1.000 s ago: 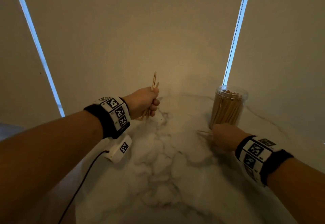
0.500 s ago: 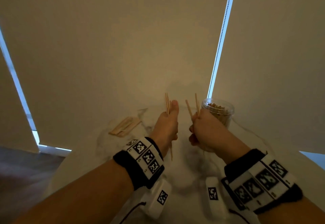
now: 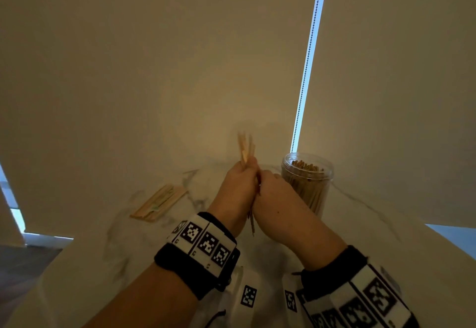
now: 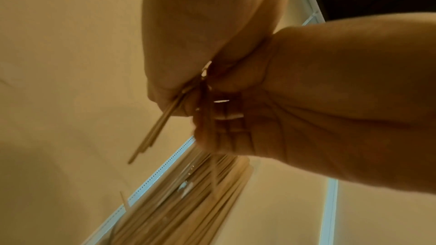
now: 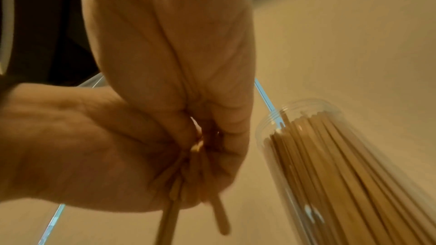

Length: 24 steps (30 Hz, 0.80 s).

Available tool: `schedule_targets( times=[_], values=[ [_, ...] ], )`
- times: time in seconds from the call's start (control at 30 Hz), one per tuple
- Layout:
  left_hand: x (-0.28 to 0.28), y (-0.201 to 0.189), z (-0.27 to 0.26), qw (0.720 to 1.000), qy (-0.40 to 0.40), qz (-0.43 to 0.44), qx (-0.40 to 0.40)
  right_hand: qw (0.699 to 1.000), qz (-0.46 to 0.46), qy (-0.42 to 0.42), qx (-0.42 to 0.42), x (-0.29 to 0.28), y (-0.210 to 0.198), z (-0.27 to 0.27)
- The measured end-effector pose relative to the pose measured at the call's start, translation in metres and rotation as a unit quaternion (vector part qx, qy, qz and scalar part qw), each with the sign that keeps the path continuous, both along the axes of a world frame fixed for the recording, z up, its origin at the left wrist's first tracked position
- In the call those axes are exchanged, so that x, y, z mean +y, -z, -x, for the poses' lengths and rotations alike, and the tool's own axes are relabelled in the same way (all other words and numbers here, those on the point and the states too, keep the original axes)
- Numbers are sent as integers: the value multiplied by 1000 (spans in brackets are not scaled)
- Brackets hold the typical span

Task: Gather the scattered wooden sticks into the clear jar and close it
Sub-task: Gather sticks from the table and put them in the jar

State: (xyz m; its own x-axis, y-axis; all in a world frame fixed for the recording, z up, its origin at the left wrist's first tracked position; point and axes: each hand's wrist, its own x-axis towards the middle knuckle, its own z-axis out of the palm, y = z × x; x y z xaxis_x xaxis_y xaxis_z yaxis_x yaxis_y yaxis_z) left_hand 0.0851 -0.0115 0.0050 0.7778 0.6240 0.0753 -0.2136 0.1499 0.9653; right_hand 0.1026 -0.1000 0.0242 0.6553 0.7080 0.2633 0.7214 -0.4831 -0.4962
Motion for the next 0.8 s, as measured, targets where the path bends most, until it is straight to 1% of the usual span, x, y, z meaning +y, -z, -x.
schedule_targets(
  times=[0.07, 0.13, 0.17, 0.23, 0.3, 0.43, 0.53, 0.6, 0.7, 0.8],
  values=[
    [6, -1, -2, 998, -35, 40, -14, 999, 15, -9, 32, -3, -2, -4],
    [10, -3, -1, 997, -63, 44, -24, 995, 67, -15, 66, -5, -4, -4],
    [11, -4, 0, 996, -69, 38, -31, 993, 83, -21, 85, -5, -2, -3],
    [8, -9, 2, 996, -52, 39, -53, 988, 72, -45, 128, -4, 0, -2],
    [2, -13, 4, 997, -19, 28, -73, 990, 44, -53, 120, 0, -1, -2],
    [-1, -20, 7, 995, 53, -22, -84, 997, -8, -32, 63, -2, -1, -8],
    [7, -31, 15, 993, 99, -14, -66, 997, -26, -59, 41, -9, -5, -11],
    [13, -38, 21, 992, 107, 0, -73, 996, -20, -80, 35, -13, -11, -14],
    [20, -51, 29, 990, 74, 40, -113, 994, 19, -96, 52, -21, -18, -20],
    [37, -60, 39, 981, -5, 107, -163, 987, 92, -120, 44, -30, -24, -19]
  ],
)
